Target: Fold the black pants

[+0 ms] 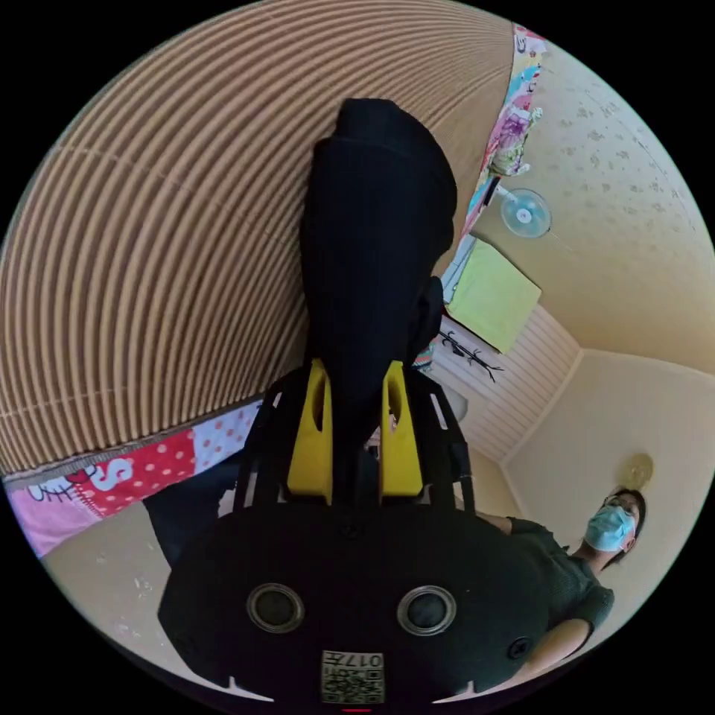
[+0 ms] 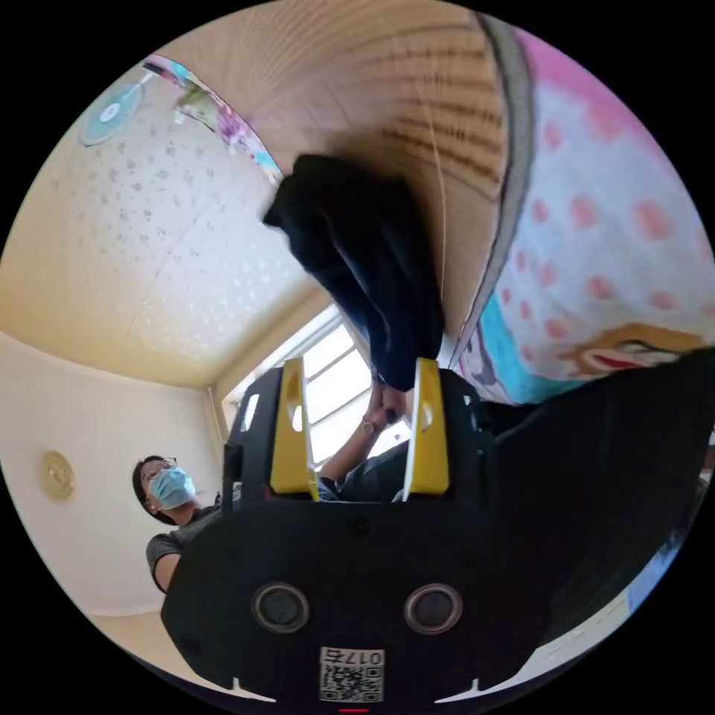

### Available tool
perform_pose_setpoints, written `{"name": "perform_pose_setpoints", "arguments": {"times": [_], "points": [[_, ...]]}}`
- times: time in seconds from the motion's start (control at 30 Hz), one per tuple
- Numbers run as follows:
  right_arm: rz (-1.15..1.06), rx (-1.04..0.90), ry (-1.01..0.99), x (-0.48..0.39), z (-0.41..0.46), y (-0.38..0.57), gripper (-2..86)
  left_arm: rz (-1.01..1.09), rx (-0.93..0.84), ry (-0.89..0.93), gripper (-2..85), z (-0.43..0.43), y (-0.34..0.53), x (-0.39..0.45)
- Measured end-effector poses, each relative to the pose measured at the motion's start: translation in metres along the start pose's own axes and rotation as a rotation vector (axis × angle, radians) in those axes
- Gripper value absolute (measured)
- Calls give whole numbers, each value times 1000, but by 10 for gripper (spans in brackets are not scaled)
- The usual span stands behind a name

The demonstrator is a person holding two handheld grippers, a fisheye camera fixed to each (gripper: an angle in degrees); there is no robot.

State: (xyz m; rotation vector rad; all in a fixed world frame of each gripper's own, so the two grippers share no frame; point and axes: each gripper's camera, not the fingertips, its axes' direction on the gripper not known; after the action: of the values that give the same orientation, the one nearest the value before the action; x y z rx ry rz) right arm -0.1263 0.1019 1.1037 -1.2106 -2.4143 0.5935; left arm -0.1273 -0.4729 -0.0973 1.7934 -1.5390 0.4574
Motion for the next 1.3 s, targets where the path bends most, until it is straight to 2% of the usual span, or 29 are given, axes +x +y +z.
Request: {"name": "perform_pose_setpoints", "arguments": {"times": [0.07,0.13,0.27,0.37,0.43,0.5,0.63,0.8,0.93,1.0,1.03,1.07,1.1,1.13,1.17,1.23,1.27,1.3], "points": [[16,-64,50,-4,18,-14,283,-17,-13,59,82,13,9,10],[-6,-49,84,-13,26,-27,311,-47,5,106,79,22,21,19],[-51,137,-22,-25,16,-54,330,-52,13,108,74,33,48,46],[-57,306,-110,-37,2,-62,209,4,19,9,70,29,69,66],[-46,291,7,-54,14,-68,152,71,40,-76,68,22,83,79],[-138,171,104,-82,47,-82,120,138,118,-108,67,1,109,94],[-228,-64,85,-111,129,-105,111,231,310,-137,67,-54,164,115],[-331,-478,115,-156,325,-109,113,287,698,-66,66,-158,269,132],[-375,-794,160,-173,471,-88,135,325,942,-24,69,-223,332,135],[-405,-945,358,-171,546,-73,184,293,1048,-34,77,-261,350,122],[-412,-958,444,-168,558,-70,197,264,1066,-33,79,-271,350,114],[-421,-950,627,-160,572,-69,211,200,1099,-46,84,-288,346,93],[-427,-923,811,-149,574,-71,212,116,1110,-90,92,-304,334,67],[-425,-908,890,-143,571,-72,201,58,1102,-113,94,-310,327,51],[-403,-891,1008,-127,558,-76,179,-70,1052,-158,100,-319,309,17],[-337,-905,1085,-101,521,-85,121,-232,864,-197,100,-315,274,-45],[-284,-927,1081,-85,485,-91,64,-313,717,-130,99,-299,255,-91],[-237,-950,1052,-70,442,-95,31,-333,625,16,90,-276,248,-131]]}}
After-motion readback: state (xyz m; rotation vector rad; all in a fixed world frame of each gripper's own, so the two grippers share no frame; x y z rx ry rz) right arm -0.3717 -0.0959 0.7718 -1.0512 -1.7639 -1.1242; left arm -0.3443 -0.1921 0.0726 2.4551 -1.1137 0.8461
